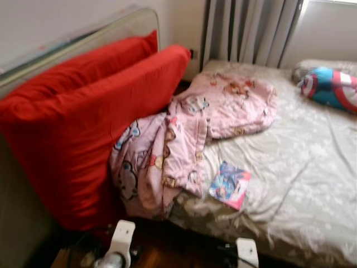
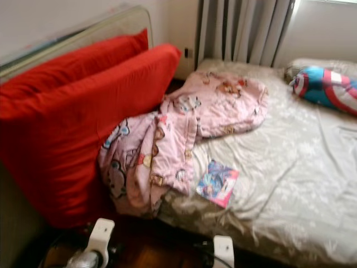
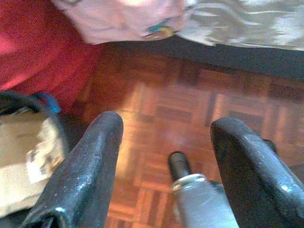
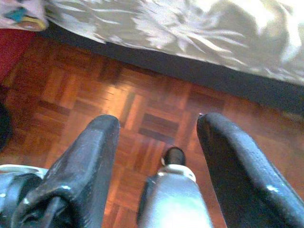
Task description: Clean up the room
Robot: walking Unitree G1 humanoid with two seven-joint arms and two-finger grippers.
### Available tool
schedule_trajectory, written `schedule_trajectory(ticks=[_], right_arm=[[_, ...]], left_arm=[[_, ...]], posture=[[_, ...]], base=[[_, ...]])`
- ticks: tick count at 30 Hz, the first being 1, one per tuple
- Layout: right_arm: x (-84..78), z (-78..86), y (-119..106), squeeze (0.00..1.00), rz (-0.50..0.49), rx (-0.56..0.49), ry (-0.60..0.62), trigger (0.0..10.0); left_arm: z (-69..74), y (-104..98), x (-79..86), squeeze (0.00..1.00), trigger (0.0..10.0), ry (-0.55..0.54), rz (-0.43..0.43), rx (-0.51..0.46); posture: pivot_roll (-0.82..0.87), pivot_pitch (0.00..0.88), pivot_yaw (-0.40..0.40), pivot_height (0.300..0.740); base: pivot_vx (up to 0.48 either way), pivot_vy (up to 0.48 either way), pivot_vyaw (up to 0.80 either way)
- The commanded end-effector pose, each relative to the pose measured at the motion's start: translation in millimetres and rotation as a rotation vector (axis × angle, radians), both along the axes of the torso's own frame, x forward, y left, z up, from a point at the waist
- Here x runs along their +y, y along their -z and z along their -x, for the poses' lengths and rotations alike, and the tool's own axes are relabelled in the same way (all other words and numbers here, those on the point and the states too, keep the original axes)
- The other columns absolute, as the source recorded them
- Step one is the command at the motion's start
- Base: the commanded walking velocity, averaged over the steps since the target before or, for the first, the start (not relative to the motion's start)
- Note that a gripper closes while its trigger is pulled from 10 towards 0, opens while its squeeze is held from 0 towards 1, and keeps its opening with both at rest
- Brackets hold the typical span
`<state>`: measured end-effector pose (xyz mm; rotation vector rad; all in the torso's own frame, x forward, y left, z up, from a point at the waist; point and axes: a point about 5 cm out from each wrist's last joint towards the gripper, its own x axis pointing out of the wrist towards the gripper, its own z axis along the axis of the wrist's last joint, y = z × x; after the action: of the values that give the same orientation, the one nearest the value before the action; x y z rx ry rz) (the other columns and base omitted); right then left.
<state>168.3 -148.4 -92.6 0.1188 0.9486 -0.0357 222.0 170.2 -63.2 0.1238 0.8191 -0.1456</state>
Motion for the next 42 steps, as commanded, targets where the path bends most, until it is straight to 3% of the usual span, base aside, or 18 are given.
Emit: schedule_trajectory(ticks=[1,12,42], right_arm=[[-0.8,0.9,0.2,0.00,-0.007,-0.002,0.014,10.0],[-0.7,0.6,0.1,0.00,-0.005,-0.001,0.009,10.0],[-1.2,0.3,-0.1,0.00,-0.004,-0.005,0.005,10.0]], left_arm=[[3.4,2.3,-0.4,0.00,10.0,0.013,-0.008,0.018],[2.7,1.8,-0.2,0.00,10.0,0.010,-0.008,0.010],[3.1,2.0,-1.0,0.00,10.0,0.003,0.004,0.011]], posture=[[-0.07,0.000,-0.001,0.740],[-0.08,0.000,-0.002,0.740],[-0.07,0.000,-0.004,0.740]], base=[[0.000,0.000,0.00],[0.000,0.000,0.00],[0.295,0.000,0.10]])
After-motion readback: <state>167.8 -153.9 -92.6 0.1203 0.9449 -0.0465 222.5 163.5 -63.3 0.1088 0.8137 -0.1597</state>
